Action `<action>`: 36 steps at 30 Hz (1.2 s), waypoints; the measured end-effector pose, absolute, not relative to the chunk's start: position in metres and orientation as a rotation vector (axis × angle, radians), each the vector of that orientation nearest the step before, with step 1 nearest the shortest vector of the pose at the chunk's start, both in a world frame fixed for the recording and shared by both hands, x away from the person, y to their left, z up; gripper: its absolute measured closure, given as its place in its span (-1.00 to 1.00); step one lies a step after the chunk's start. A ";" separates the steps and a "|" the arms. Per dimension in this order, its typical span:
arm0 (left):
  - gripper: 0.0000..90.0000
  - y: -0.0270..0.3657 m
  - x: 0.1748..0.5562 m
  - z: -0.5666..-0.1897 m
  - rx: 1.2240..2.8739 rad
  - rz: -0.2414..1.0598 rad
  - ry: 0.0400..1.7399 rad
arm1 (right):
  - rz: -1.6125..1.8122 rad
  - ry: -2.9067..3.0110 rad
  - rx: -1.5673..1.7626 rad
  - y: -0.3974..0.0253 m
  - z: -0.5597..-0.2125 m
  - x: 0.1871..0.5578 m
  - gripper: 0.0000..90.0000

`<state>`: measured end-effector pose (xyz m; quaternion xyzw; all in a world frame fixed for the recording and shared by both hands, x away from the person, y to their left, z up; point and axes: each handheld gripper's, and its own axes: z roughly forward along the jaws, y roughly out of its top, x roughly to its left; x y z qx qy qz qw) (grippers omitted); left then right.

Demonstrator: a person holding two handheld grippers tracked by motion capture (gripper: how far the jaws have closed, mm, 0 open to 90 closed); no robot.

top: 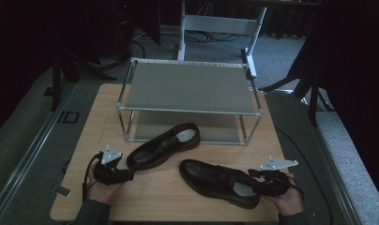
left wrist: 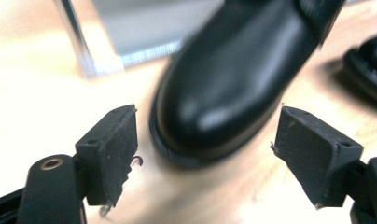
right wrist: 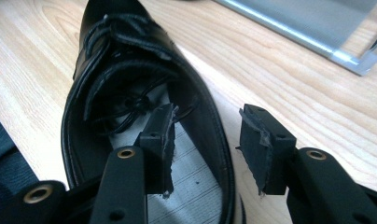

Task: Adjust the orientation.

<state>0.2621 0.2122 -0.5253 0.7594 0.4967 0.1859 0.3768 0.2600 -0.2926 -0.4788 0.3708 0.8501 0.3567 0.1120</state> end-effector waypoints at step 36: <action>-0.10 0.145 0.353 -0.540 2.097 0.453 1.227 | 1.075 2.316 1.025 -0.259 -0.454 0.330 0.19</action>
